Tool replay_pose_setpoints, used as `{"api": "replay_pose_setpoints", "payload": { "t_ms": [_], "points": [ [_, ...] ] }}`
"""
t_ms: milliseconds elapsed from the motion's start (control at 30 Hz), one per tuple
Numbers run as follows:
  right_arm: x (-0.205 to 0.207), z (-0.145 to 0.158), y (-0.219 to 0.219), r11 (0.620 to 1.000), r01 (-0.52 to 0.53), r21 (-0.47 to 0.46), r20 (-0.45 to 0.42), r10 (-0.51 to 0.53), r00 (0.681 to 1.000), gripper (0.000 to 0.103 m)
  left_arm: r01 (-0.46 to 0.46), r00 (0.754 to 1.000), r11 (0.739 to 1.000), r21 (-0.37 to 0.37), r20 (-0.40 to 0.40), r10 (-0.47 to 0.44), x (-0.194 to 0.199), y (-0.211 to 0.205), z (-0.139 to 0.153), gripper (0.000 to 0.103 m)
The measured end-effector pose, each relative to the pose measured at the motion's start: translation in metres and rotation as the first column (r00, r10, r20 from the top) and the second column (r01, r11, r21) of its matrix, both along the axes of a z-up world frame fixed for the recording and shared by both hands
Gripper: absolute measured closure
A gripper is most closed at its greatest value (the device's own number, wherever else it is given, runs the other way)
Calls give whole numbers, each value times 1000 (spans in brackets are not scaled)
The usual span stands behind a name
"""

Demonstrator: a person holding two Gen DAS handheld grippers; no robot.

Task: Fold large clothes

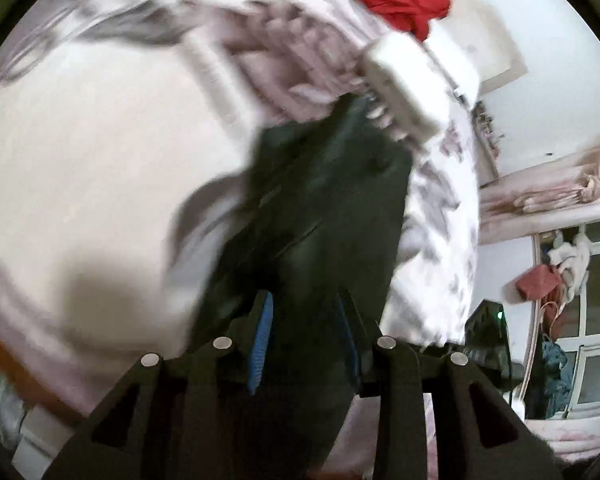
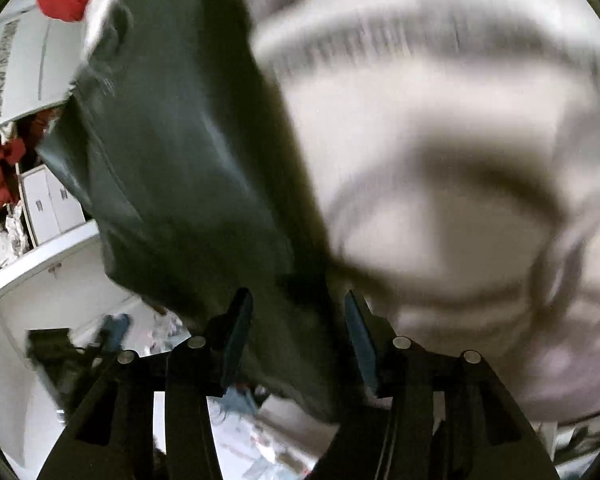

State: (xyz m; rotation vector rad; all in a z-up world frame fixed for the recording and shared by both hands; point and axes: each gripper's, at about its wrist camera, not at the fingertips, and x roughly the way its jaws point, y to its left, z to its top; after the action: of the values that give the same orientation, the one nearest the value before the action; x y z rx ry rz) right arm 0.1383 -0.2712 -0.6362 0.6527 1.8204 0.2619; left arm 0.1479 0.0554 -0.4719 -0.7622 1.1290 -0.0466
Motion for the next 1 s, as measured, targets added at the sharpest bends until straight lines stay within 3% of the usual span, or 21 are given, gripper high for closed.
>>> {"api": "replay_pose_setpoints", "payload": {
  "t_ms": [67,133,167,233,367,400,500,667,767,867,900,967,1000],
  "points": [
    [18,11,1,1000,-6,-19,54,7,999,53,21,999,999,43,-38,-19,29,-7,-21,76],
    [38,22,13,1000,-3,-28,112,6,994,59,19,993,992,125,-122,-4,52,0,-59,93],
    [48,29,21,999,-14,-31,146,18,989,66,13,990,991,131,-141,5,56,4,-70,95],
    [69,38,44,998,-49,-29,183,54,982,67,4,988,995,99,-153,11,62,15,-91,95],
    [99,47,86,988,-152,-26,211,154,965,67,33,990,996,77,-142,-22,63,20,-96,95],
    [107,43,91,983,-181,-39,203,186,961,67,30,990,998,63,-139,-21,62,22,-98,95],
    [131,14,133,924,-322,-207,104,348,932,67,7,990,1000,11,-144,-6,66,28,-107,95],
    [146,-14,171,861,-383,-334,-4,405,914,67,-14,988,999,-46,-154,7,73,30,-117,95],
    [153,-17,182,851,-387,-354,-53,395,917,67,-26,987,995,-96,-158,11,69,34,-109,96],
    [161,4,182,875,-392,-286,-77,386,919,66,-41,988,993,-110,-153,24,52,36,-77,96],
    [159,20,173,897,-384,-219,-52,383,922,66,-41,991,994,-97,-133,28,44,35,-63,94],
    [145,45,138,934,-342,-102,-17,342,939,61,-50,994,998,-49,-101,45,33,29,-40,76],
    [142,59,120,951,-305,-50,-1,306,952,57,-58,995,998,-34,-78,55,27,24,-31,47]
  ]
}}
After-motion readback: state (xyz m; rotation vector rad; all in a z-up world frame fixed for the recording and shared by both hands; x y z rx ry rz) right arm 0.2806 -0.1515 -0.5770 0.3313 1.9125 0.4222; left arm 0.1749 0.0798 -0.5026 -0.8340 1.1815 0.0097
